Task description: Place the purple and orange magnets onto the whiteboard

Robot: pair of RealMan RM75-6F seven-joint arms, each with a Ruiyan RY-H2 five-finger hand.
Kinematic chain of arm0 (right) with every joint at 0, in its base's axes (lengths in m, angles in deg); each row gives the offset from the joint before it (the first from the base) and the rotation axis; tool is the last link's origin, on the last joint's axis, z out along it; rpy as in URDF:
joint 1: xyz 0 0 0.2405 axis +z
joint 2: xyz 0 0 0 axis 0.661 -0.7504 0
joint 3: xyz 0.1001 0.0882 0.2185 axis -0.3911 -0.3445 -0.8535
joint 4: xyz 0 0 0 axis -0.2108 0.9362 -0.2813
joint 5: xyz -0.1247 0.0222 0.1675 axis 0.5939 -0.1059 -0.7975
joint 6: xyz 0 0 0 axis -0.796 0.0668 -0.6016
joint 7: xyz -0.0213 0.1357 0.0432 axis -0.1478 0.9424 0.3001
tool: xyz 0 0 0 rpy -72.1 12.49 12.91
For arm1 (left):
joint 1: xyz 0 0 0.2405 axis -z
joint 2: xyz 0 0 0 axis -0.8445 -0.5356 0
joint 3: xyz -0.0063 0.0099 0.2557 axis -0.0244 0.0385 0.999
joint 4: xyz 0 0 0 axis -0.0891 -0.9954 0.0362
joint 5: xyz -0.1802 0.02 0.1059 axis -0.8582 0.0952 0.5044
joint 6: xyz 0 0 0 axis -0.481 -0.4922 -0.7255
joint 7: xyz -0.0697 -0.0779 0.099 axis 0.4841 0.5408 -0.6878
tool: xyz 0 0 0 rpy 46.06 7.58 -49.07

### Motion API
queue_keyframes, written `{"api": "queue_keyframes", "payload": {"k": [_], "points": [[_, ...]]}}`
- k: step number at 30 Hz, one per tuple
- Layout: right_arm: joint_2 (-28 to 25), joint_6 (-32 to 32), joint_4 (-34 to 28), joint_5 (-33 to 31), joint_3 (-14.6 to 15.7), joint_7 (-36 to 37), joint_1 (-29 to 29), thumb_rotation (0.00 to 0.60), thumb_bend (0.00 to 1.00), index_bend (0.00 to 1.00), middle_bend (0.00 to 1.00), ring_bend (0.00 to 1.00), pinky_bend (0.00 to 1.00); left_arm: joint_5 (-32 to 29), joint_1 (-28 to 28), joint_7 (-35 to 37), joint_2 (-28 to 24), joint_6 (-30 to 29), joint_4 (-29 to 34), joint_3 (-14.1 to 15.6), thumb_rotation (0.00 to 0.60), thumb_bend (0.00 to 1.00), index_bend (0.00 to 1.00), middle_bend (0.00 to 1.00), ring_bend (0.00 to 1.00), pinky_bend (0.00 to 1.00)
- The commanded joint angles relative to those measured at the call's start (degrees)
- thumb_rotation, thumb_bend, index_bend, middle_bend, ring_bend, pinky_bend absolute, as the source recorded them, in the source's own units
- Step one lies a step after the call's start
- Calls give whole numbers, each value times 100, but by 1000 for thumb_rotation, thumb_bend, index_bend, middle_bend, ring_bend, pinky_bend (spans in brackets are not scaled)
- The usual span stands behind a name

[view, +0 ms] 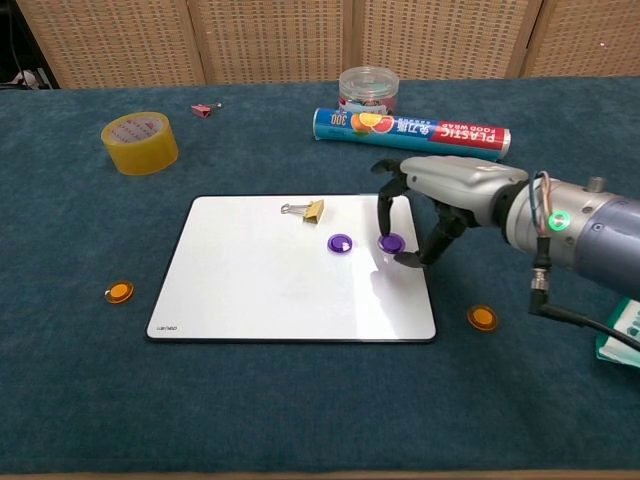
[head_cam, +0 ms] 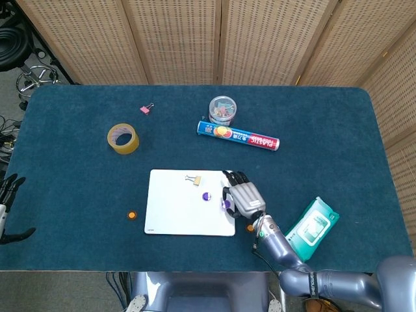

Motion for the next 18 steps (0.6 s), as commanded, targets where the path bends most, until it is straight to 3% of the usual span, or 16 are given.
{"api": "queue_keyframes", "payload": {"k": [1, 18], "points": [[141, -5, -57, -46, -56, -139, 114, 600, 446, 537, 0, 0, 0, 15, -1, 26, -14, 3, -1, 5, 600, 112, 0, 0, 0, 0], [899, -254, 456, -716, -192, -930, 851, 600, 453, 537, 0, 0, 0, 92, -4, 297, -121, 28, -10, 28, 600, 111, 0, 0, 0, 0]]}}
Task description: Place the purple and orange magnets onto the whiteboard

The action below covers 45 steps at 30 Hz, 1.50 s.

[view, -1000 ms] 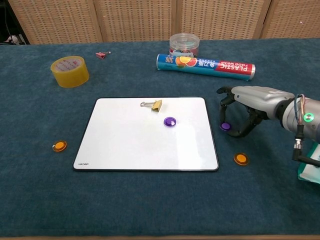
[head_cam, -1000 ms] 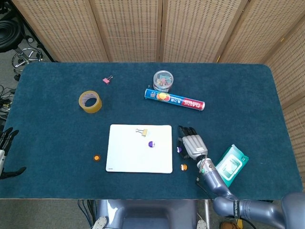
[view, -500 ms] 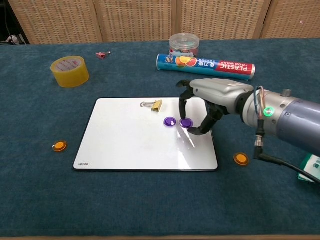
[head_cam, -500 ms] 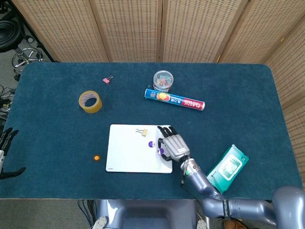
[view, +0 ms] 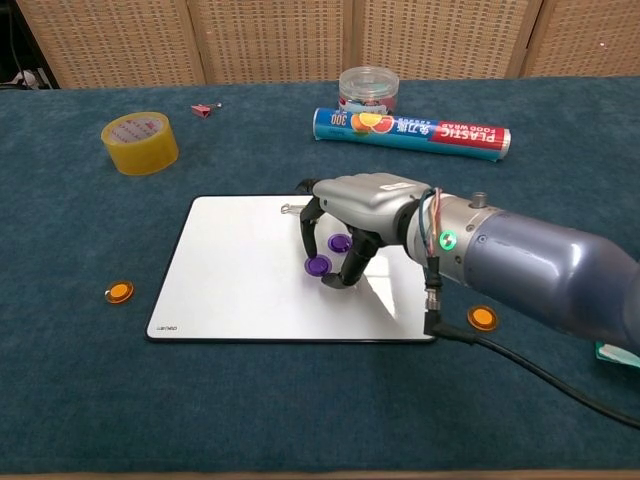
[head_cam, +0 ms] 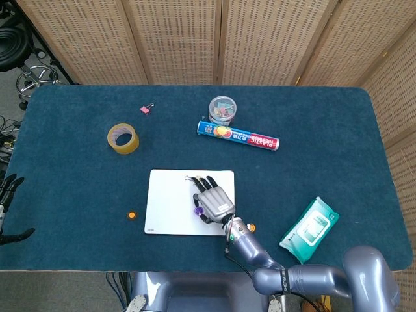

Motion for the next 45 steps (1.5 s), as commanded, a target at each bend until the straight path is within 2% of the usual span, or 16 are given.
{"api": "queue_keyframes", "payload": {"k": [1, 14, 22, 31, 35, 41, 44, 45], "points": [[55, -61, 102, -114, 1, -76, 82, 600, 453, 538, 0, 0, 0, -7, 2, -1, 1, 2, -7, -3, 600, 112, 0, 0, 0, 0], [161, -104, 277, -265, 44, -24, 207, 600, 452, 534, 0, 0, 0, -36, 13, -27, 9, 25, -4, -7, 600, 112, 0, 0, 0, 0], [86, -137, 174, -221, 67, 173, 189, 600, 452, 262, 0, 0, 0, -37, 10, -8, 5, 15, -10, -12, 600, 111, 0, 0, 0, 0], [-101, 57, -156, -73, 103, 238, 114, 600, 453, 232, 0, 0, 0, -26, 6, -13, 5, 6, -10, -7, 600, 112, 0, 0, 0, 0], [-552, 526, -735, 321, 282, 252, -166, 600, 452, 226, 0, 0, 0, -45, 34, -50, 25, 82, -34, 6, 600, 112, 0, 0, 0, 0], [-1232, 964, -1281, 747, 587, 424, -606, 600, 450, 220, 0, 0, 0, -49, 55, -136, 56, 116, -29, 14, 600, 111, 0, 0, 0, 0], [-1615, 1151, -1505, 946, 755, 595, -864, 600, 349, 216, 0, 0, 0, -69, 60, -197, 75, 135, -4, 21, 600, 111, 0, 0, 0, 0], [-1691, 1183, -1540, 992, 795, 635, -919, 600, 276, 214, 0, 0, 0, -67, 60, -212, 79, 132, 3, 21, 600, 111, 0, 0, 0, 0]]}}
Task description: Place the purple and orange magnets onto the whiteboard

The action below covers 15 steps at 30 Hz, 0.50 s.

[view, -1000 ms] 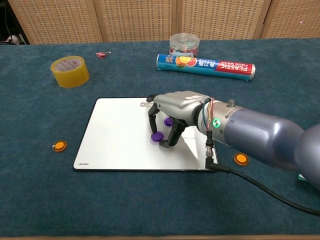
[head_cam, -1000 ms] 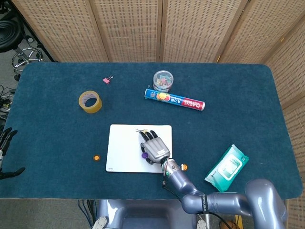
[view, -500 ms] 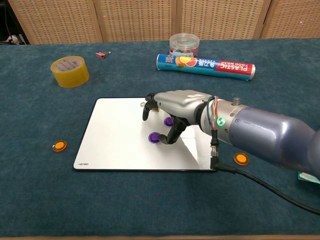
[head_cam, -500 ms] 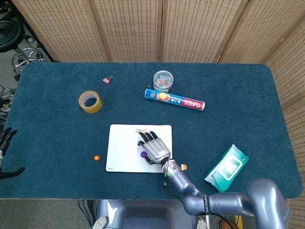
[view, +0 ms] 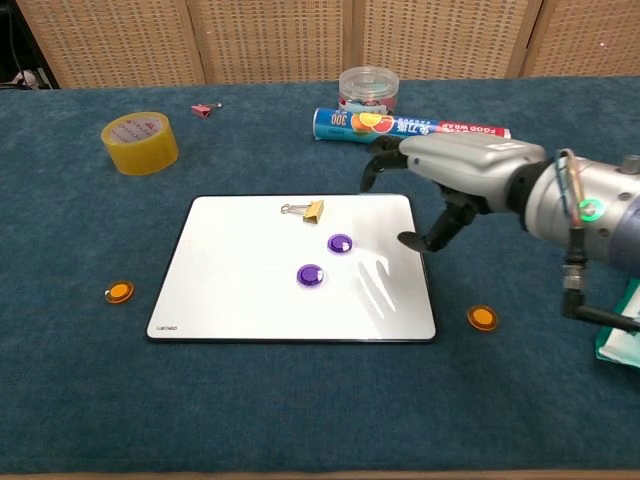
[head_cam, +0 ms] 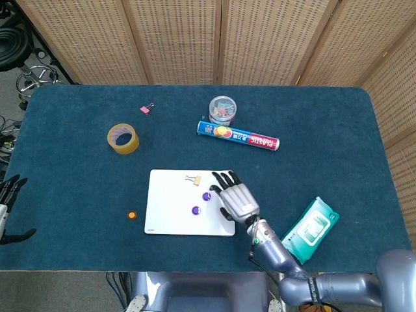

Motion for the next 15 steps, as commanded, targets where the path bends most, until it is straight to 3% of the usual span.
{"api": "queue_keyframes", "payload": {"k": [1, 7, 15], "points": [[-413, 235, -257, 273, 246, 226, -323, 600, 220, 213, 0, 0, 0, 3, 2, -53, 16, -8, 23, 3, 600, 112, 0, 0, 0, 0], [-784, 319, -286, 638, 622, 587, -717, 600, 183, 229, 0, 0, 0, -14, -10, -184, 60, -52, 55, -1, 600, 112, 0, 0, 0, 0], [-729, 289, -177, 1114, 1004, 800, -1043, 600, 182, 295, 0, 0, 0, -17, -35, -238, 82, -98, 64, 5, 600, 112, 0, 0, 0, 0]]}}
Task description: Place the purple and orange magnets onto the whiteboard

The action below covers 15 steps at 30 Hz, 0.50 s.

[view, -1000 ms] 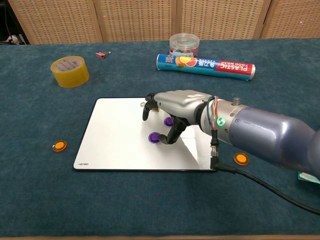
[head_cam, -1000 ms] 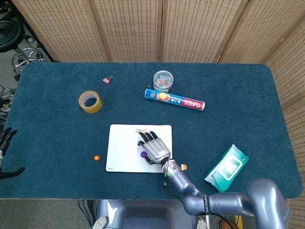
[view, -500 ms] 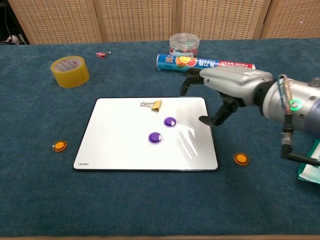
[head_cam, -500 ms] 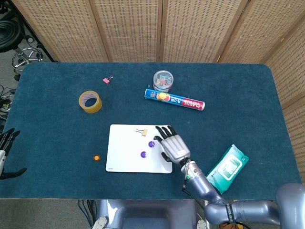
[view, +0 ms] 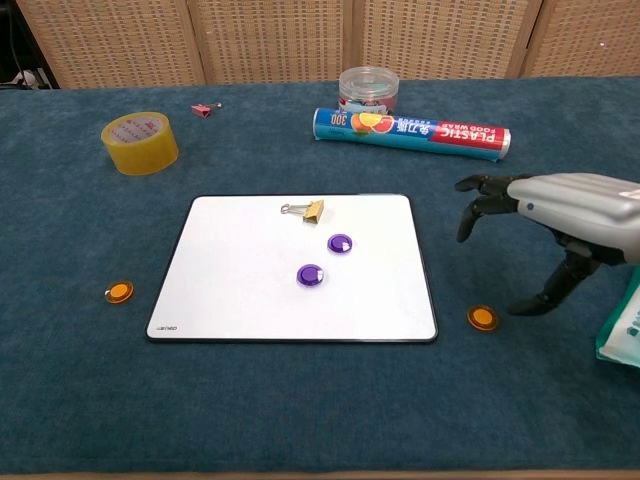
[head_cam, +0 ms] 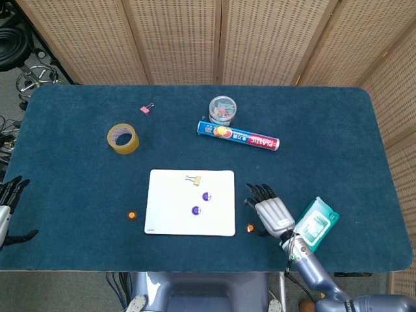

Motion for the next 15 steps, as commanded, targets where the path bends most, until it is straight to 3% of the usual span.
{"api": "queue_keyframes", "payload": {"k": [1, 15], "points": [[86, -72, 62, 145, 126, 52, -94, 600, 181, 304, 0, 0, 0, -9, -6, 6, -1, -6, -9, -1, 600, 112, 0, 0, 0, 0], [440, -525, 656, -11, -98, 223, -179, 600, 195, 394, 0, 0, 0, -41, -13, 46, -9, -12, -39, -16, 600, 112, 0, 0, 0, 0]]}}
